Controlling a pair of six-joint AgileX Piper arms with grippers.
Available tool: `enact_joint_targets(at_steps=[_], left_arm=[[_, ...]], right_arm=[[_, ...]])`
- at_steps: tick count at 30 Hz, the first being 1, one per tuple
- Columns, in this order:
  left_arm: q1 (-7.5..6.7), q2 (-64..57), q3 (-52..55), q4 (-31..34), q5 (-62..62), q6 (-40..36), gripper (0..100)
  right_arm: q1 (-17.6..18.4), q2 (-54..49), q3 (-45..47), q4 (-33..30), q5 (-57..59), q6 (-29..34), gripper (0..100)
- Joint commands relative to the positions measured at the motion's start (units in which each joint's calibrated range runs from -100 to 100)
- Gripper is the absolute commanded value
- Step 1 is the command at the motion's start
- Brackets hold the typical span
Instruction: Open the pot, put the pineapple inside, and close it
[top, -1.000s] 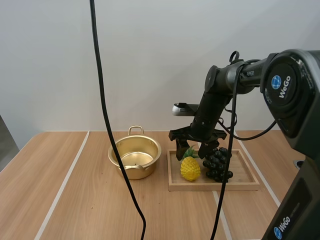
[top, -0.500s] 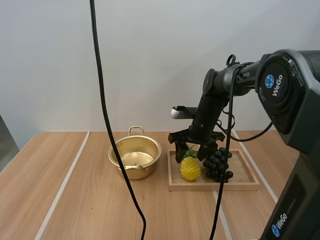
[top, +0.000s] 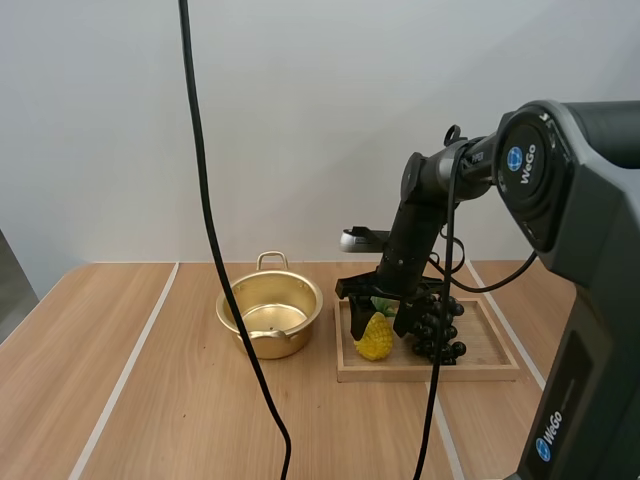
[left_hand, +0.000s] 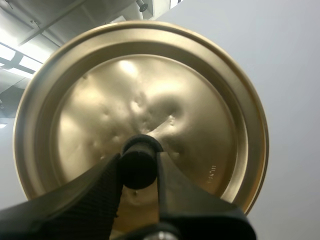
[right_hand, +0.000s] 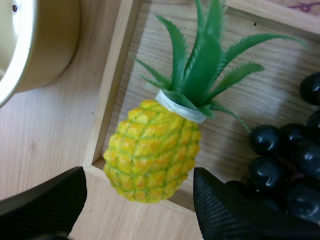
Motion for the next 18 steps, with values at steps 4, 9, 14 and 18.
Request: enact_joint_targets(at_steps=[4, 9, 14, 18], left_arm=[[-0.03, -0.2, -0.5, 0.1, -2.4, -0.6, 0], [-0.03, -0.2, -0.5, 0.1, -2.4, -0.6, 0], [-0.03, -0.2, -0.5, 0.1, -2.4, -0.6, 0], [-0.03, -0.2, -0.5, 0.1, -2.4, -0.6, 0]], right_arm=[[0.0, 1.6, 0.2, -2.9, 1.1, -0.1, 100], [0.0, 2.9, 0.2, -3.4, 1.3, -0.1, 100], [0.0, 4.0, 0.2, -2.7, 0.6, -0.1, 100], [0.0, 4.0, 0.2, -2.5, -4.1, -0.4, 100]])
